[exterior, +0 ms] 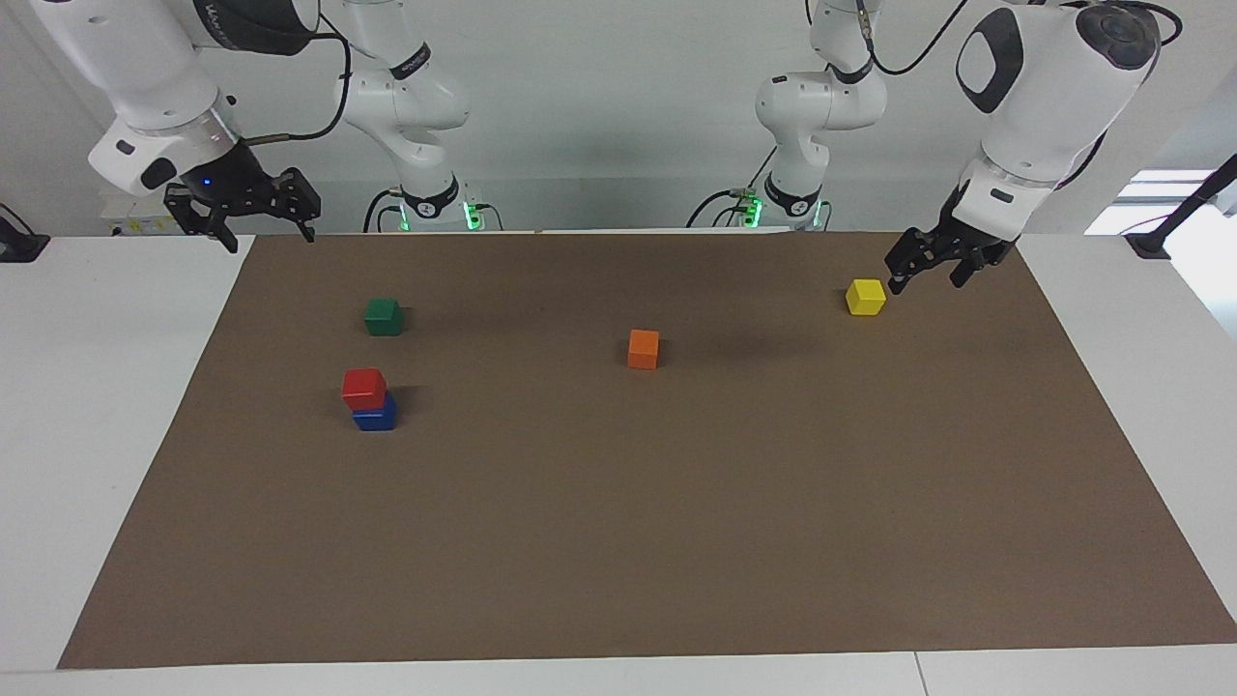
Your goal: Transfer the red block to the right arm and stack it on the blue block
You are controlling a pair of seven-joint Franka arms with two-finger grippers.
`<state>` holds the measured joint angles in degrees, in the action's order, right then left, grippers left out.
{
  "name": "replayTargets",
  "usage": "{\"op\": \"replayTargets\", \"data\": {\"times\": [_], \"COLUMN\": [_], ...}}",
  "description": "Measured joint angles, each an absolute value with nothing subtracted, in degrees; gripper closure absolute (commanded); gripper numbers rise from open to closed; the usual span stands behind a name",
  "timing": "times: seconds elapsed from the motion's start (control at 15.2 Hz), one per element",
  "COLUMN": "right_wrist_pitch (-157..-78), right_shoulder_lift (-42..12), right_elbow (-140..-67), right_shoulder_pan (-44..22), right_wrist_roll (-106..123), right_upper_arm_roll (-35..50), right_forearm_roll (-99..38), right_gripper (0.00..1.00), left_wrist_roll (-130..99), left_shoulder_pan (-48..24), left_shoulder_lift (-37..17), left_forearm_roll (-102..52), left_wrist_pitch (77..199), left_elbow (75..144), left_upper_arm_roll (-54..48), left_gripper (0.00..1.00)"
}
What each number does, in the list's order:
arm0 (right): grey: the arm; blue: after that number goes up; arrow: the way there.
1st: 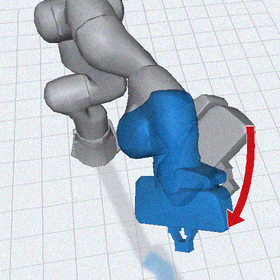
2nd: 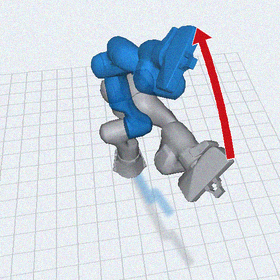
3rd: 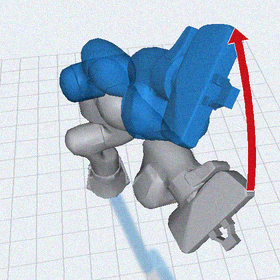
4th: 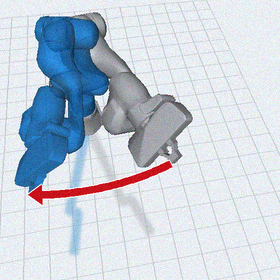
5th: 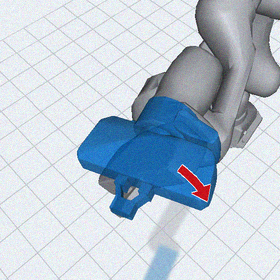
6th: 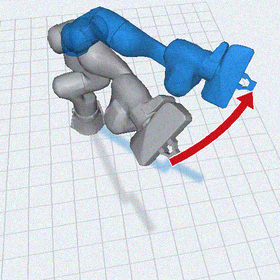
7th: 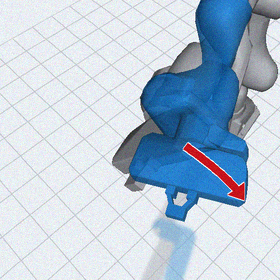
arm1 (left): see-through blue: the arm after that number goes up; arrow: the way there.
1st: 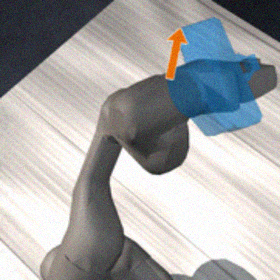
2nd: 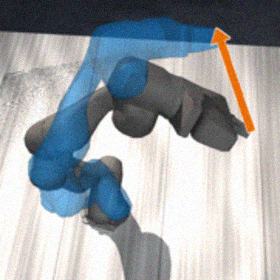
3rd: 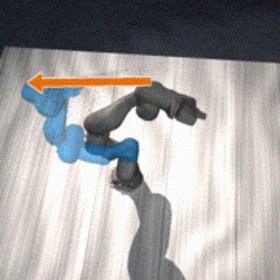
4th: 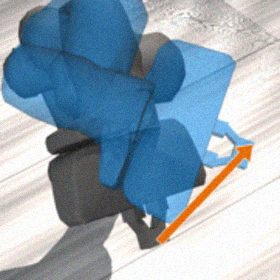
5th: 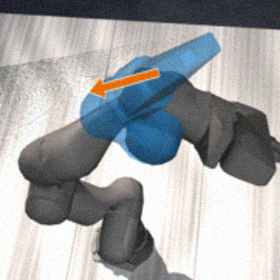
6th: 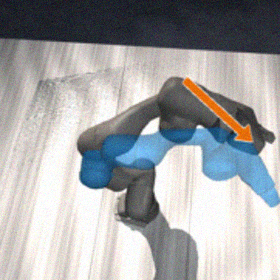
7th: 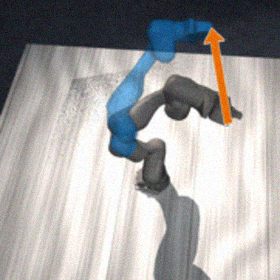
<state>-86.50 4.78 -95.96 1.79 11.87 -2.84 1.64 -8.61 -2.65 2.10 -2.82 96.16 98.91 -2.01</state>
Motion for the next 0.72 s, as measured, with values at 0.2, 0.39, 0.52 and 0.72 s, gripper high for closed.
{"op": "replayTargets", "data": {"times": [0.2, 0.39, 0.52, 0.72], "right_wrist_pitch": [-86.2, -85.8, -85.8, -85.8], "right_shoulder_lift": [4.1, 4.0, 4.0, 4.0], "right_elbow": [-93.8, -93.1, -93.1, -93.0], "right_shoulder_pan": [0.9, 0.9, 0.9, 0.9], "right_wrist_roll": [11.8, 11.8, 11.8, 11.7], "right_upper_arm_roll": [-3.8, -4.1, -4.2, -4.2], "right_forearm_roll": [1.6, 1.6, 1.6, 1.6], "right_gripper": [0.00, 0.00, 0.00, 0.00], "left_wrist_roll": [-8.6, -8.6, -8.6, -8.6], "left_shoulder_pan": [-2.6, -2.6, -2.6, -2.6], "left_shoulder_lift": [2.1, 2.1, 2.1, 2.1], "left_forearm_roll": [-2.8, -2.8, -2.8, -2.8], "left_wrist_pitch": [96.2, 96.2, 96.2, 96.2], "left_elbow": [98.9, 98.9, 98.9, 98.9], "left_upper_arm_roll": [-2.0, -2.0, -2.0, -2.0], "left_gripper": [0.00, 0.00, 0.00, 0.00]}}
